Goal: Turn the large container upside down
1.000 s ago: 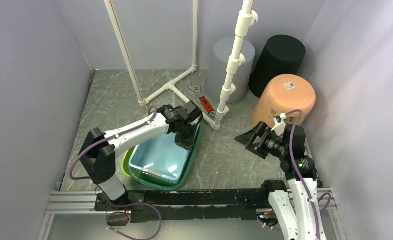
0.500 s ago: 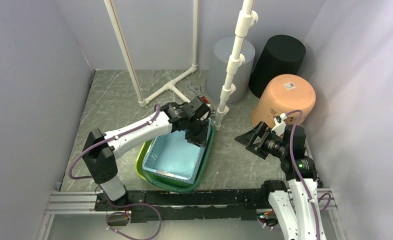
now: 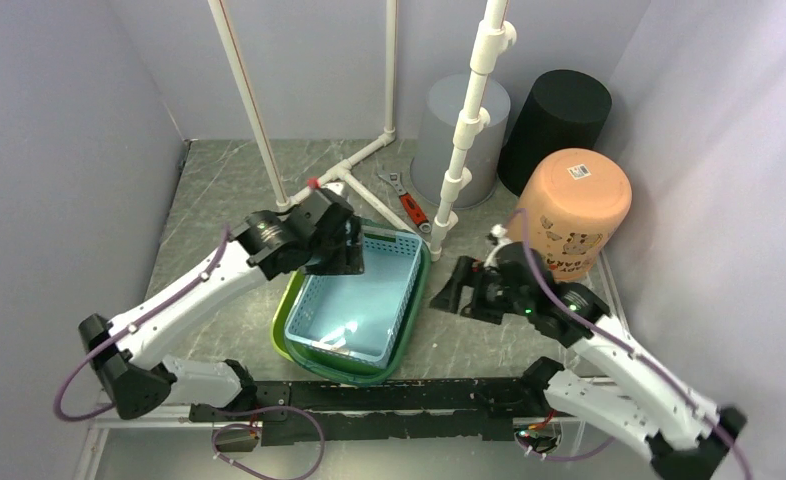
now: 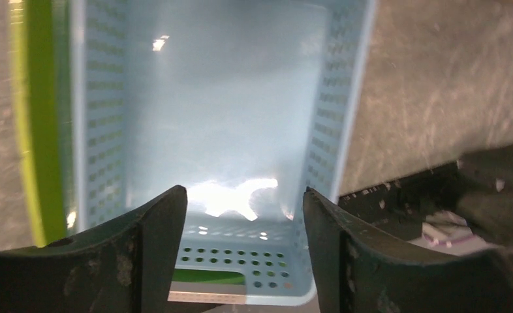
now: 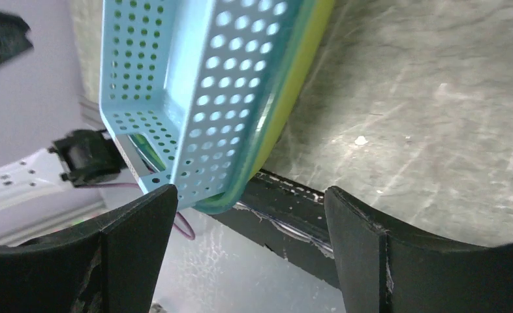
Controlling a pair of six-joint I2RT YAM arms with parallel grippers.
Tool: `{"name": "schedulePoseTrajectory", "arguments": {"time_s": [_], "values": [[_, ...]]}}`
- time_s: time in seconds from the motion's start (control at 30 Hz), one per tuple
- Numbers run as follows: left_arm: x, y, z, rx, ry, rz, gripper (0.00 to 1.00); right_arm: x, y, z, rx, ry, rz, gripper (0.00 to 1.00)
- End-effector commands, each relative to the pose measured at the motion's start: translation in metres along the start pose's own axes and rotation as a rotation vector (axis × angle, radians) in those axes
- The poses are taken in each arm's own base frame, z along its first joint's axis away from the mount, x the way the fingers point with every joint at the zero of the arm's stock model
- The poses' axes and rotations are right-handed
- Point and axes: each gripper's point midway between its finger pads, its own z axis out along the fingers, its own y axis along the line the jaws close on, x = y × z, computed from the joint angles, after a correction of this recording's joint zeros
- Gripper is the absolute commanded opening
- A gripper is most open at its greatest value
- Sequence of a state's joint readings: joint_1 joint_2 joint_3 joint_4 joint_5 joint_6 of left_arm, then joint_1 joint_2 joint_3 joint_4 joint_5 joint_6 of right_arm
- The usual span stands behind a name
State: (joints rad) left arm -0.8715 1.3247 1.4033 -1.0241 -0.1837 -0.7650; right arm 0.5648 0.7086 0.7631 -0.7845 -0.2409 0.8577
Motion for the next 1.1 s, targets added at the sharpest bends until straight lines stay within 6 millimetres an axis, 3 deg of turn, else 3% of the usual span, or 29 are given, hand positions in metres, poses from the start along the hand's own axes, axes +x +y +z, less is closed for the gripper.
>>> {"name": "schedulePoseTrajectory", "arguments": {"time_s": [0.0,0.1,0.2,0.27,0.37,0.57,0.67,0.8,0.9,1.07], "values": [[-0.001,0.065,-0.013,-0.16,-0.042,-0.146,0.75,-0.029,0.042,0.012,0.158,-0.208,-0.04,0.87],[0.004,0.093,-0.025,-0.167,-0.052,-0.229,0.76,-0.028,0.06,0.028,0.234,-0.212,-0.061,0.86],[0.01,0.114,-0.036,-0.183,-0.072,-0.287,0.79,-0.024,0.088,0.052,0.194,-0.182,-0.087,0.85],[0.015,0.124,-0.041,-0.195,-0.072,-0.308,0.81,-0.019,0.083,0.073,0.272,-0.154,-0.079,0.82],[0.025,0.129,-0.048,-0.201,-0.044,-0.325,0.82,-0.018,0.071,0.087,0.374,-0.154,-0.049,0.77],[0.041,0.122,-0.063,-0.131,-0.018,-0.342,0.82,-0.017,0.072,0.105,0.361,-0.162,-0.042,0.61],[0.047,0.115,-0.069,-0.09,0.01,-0.345,0.82,-0.019,0.073,0.108,0.371,-0.169,-0.034,0.45],[0.057,0.104,-0.077,-0.021,0.043,-0.36,0.81,-0.019,0.081,0.111,0.338,-0.174,-0.011,0.14],[0.063,0.099,-0.084,0.021,0.043,-0.38,0.81,-0.02,0.082,0.112,0.31,-0.187,0.037,0.0],[0.065,0.092,-0.103,0.084,0.008,-0.444,0.81,-0.025,0.099,0.103,0.173,-0.227,0.151,0.0]]}}
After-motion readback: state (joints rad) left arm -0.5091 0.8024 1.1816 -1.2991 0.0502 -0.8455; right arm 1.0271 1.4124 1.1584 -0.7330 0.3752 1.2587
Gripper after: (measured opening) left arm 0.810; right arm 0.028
